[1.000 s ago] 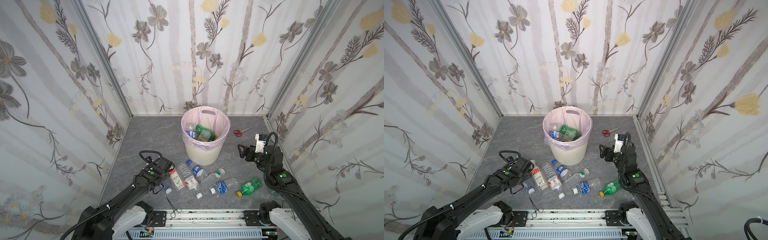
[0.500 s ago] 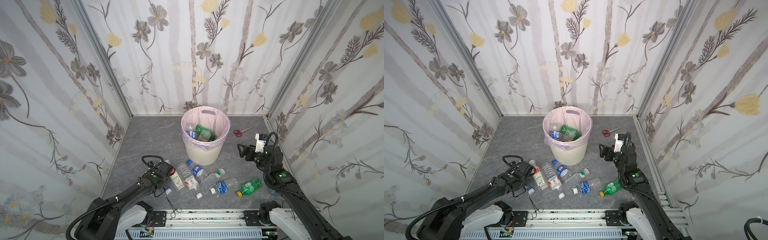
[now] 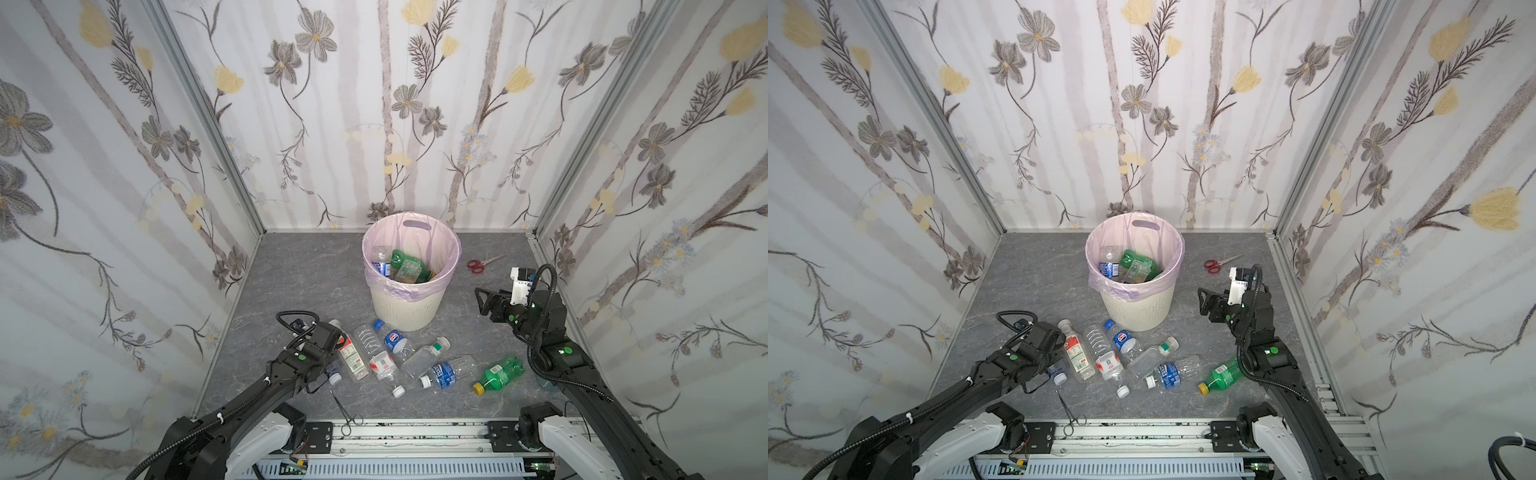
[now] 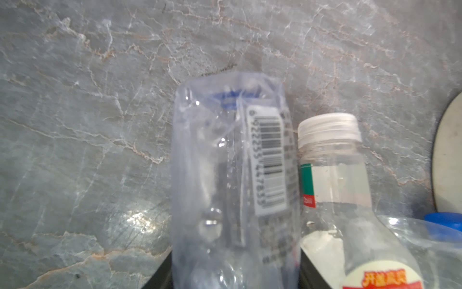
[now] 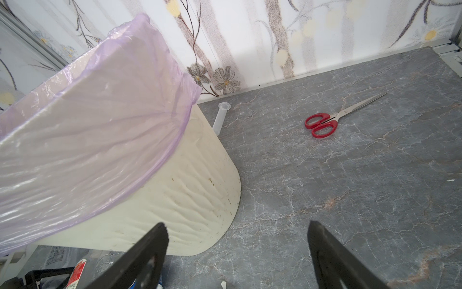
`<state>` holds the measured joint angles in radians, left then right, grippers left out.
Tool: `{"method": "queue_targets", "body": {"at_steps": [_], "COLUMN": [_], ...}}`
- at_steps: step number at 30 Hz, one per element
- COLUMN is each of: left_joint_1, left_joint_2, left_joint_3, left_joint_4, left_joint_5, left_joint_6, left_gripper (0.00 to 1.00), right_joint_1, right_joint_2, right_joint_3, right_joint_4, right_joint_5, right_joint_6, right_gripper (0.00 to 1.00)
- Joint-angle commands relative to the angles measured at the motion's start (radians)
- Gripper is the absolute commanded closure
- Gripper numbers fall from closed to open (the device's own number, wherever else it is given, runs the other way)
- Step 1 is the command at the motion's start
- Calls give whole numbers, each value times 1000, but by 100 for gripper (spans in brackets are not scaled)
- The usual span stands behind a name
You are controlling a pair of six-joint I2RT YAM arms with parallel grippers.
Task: Put the plastic bottles in the bin
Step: 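Close the left gripper on the crushed clear plastic bottle, then lift the crushed clear bottle with the left gripper over the bin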
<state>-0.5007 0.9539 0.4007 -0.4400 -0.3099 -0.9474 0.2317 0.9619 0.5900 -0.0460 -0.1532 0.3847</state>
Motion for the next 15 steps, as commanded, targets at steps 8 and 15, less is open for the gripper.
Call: {"method": "queue_targets", "body": {"at_steps": [8, 15], "left_joint_1": [69, 93], "left_joint_2": [-69, -68], "left_joint_3": [108, 213], "left_joint_4": [-20, -30], "left_joint_5": [-30, -41], "left_joint_6": [148, 252], "left_gripper": [51, 51], "right_joint_1": [0, 0], "right_joint_2": [-7, -53], "right_joint_3": [-2, -13], "right_joint_4": [6, -28], "right_joint_5": [4, -27], "right_joint_6": [9, 24], "right_gripper": [12, 12]}}
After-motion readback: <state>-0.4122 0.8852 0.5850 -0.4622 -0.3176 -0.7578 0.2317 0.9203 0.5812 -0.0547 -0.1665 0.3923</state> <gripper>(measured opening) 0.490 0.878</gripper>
